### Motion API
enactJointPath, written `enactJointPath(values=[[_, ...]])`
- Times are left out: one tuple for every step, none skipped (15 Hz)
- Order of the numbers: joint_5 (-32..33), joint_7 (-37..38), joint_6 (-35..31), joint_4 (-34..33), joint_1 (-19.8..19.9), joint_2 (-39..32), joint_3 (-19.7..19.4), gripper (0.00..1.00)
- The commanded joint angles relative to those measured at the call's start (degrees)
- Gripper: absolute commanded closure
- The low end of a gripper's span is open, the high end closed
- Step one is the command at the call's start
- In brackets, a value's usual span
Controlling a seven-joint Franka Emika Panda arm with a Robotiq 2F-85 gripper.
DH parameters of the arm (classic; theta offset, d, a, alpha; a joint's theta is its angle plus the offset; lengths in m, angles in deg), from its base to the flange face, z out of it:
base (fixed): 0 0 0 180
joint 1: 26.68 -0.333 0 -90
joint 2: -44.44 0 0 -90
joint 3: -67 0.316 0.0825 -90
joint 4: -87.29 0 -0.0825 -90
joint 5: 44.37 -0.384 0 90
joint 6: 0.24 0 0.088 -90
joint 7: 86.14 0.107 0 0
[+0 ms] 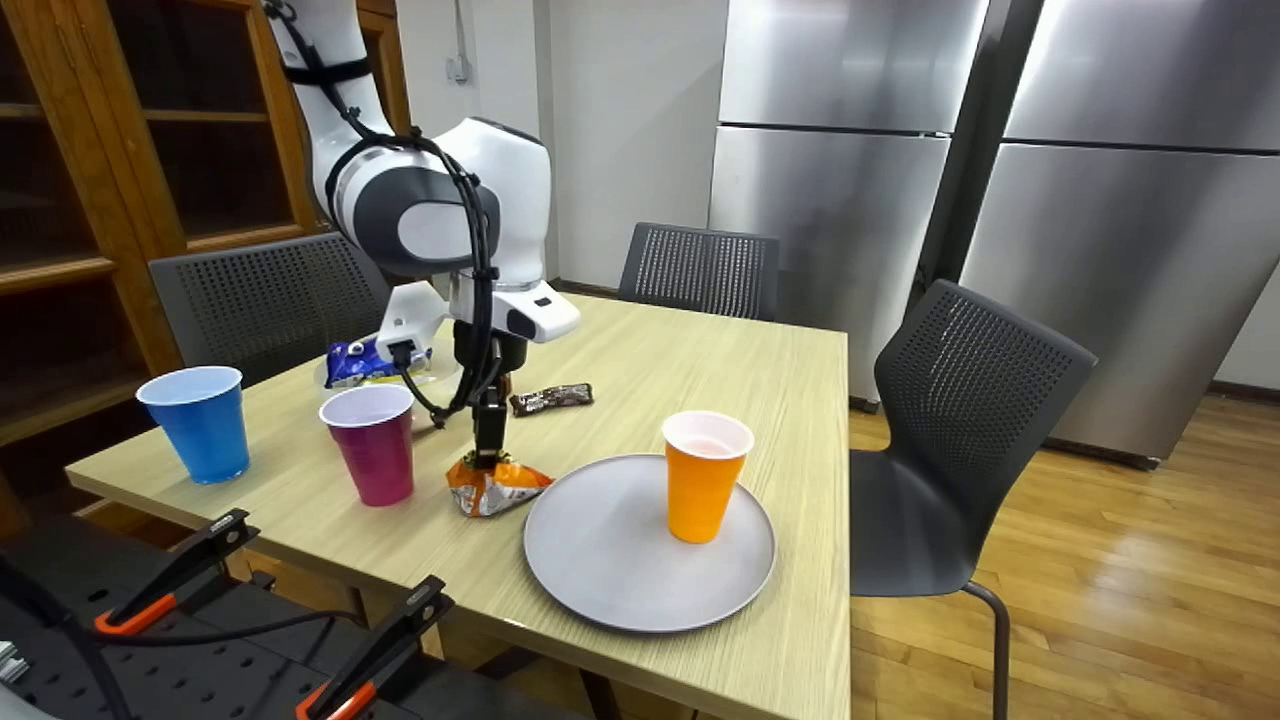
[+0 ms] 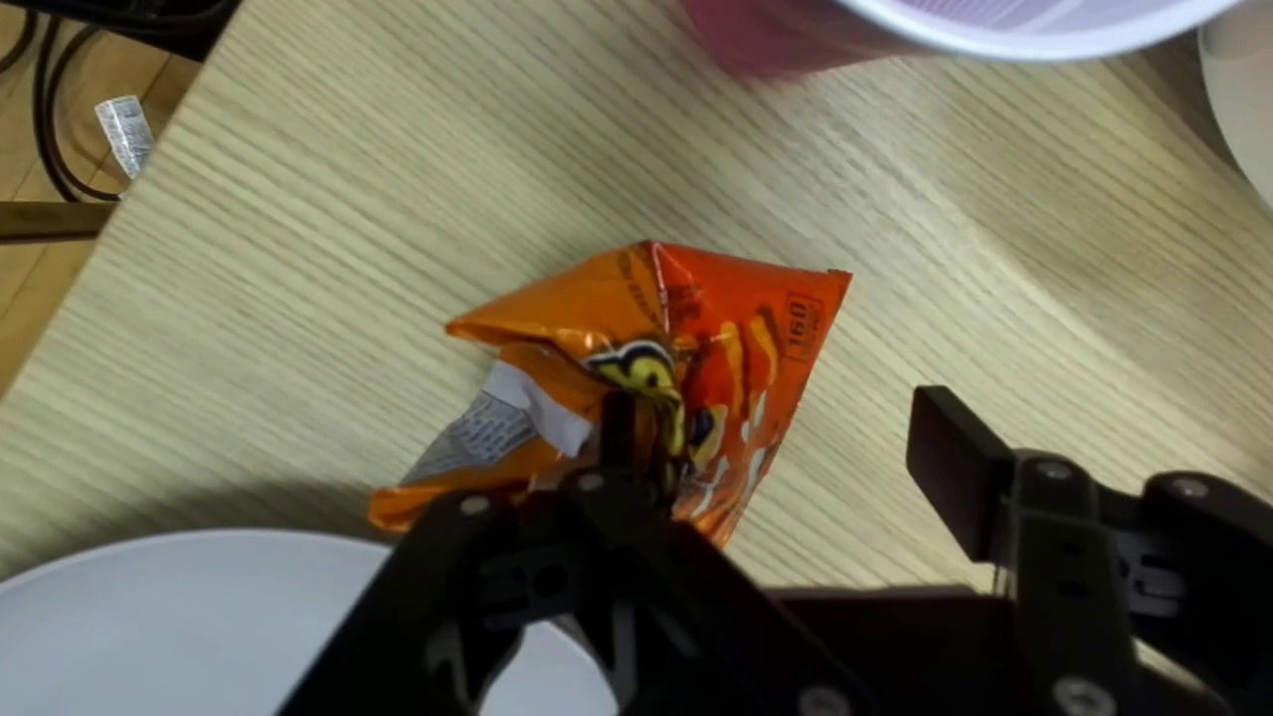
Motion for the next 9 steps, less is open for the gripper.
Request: enactJointPath(values=[[0.43,1.96,-0.36,-1.38,0.43,-1.09,0.88,0.58],[0.43,1.95,-0.36,-1.5,0.44,-1.21,0.89,0.65],[0.47,1.98,-0.35,-1.61,0.41,-1.3,0.85,0.73],[0.47,1.97,-0.36,-1.69,0.42,-1.35,0.85,0.8],[0.52,1.99,-0.37,-1.71,0.39,-1.33,0.81,0.88],[0.52,1.96,-0.33,-1.73,0.41,-1.28,0.82,0.95],[0.52,1.91,-0.28,-1.68,0.43,-1.14,0.83,1.0],[0.56,1.87,-0.33,-1.53,0.39,-0.84,0.83,1.0],[0.51,1.77,-0.35,-1.37,0.43,-0.51,0.89,1.0]])
